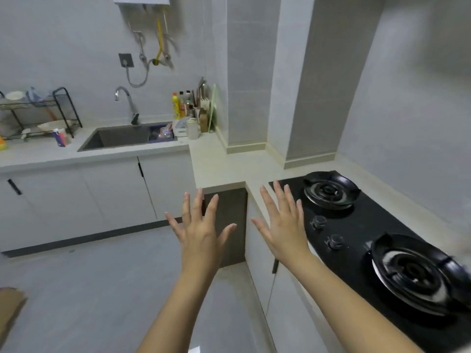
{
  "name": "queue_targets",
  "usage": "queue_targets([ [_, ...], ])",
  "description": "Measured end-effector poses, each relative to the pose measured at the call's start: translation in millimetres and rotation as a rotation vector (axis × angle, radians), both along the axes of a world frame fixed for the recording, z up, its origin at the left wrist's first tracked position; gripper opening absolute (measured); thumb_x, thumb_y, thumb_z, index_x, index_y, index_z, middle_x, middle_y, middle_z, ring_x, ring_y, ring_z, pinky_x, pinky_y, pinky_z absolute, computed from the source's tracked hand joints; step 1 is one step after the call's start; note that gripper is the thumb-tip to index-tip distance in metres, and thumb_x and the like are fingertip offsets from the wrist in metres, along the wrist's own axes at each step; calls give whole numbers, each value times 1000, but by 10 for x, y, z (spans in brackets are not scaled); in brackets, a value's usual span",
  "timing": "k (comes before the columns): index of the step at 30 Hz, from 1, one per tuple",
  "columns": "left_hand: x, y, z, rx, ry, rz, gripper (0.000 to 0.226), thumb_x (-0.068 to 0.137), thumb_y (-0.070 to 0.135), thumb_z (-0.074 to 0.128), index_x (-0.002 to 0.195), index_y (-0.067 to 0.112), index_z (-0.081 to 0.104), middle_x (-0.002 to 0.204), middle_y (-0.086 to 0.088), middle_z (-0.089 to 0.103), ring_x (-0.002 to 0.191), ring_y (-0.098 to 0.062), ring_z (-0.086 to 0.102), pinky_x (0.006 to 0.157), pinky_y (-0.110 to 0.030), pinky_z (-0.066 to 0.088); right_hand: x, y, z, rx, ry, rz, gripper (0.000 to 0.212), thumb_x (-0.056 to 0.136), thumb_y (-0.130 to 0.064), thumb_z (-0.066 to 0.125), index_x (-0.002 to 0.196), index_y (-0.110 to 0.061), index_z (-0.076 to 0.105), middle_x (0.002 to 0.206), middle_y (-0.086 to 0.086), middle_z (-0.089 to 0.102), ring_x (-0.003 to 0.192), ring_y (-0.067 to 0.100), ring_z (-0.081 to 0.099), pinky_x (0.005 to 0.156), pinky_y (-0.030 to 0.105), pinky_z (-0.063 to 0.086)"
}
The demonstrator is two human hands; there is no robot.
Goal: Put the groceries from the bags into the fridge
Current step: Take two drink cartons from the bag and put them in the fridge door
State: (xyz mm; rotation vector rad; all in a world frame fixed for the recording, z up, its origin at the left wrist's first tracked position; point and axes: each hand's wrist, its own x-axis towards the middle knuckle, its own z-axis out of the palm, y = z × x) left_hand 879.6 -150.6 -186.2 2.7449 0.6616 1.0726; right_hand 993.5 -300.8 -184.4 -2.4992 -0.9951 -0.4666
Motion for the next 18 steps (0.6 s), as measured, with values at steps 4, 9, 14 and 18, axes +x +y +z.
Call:
queue_targets([
  [4,607,-661,-73,-33,-1,-160,69,76,44,74,136,18,54,150,-12,40,146,-33,23,110,-71,6,389,-754,-70,-27,42,-129,70,95,-62,22,156,-32,4,165,3,-2,151,24,-9,119,52,4],
  [9,1215,-1379,-204,-45,75,-342,64,80,52,63,135,19,55,150,-11,42,145,-34,24,111,-66,4,748,-1692,-151,-71,124,-358,71,96,-55,33,156,-32,3,164,3,-4,151,25,-9,120,54,5],
  [14,1808,-1943,-310,-71,120,-553,64,80,49,66,135,20,54,152,-8,39,147,-30,20,112,-69,9,1008,-2431,-252,-137,176,-574,72,96,-54,38,156,-29,6,164,6,0,151,29,-4,120,56,13],
  [18,2352,-2371,-357,-68,154,-707,64,82,53,59,137,20,51,152,-8,38,148,-30,18,112,-69,9,1187,-2928,-259,-175,226,-734,70,98,-53,36,156,-31,2,165,4,-2,151,28,-6,120,53,9],
])
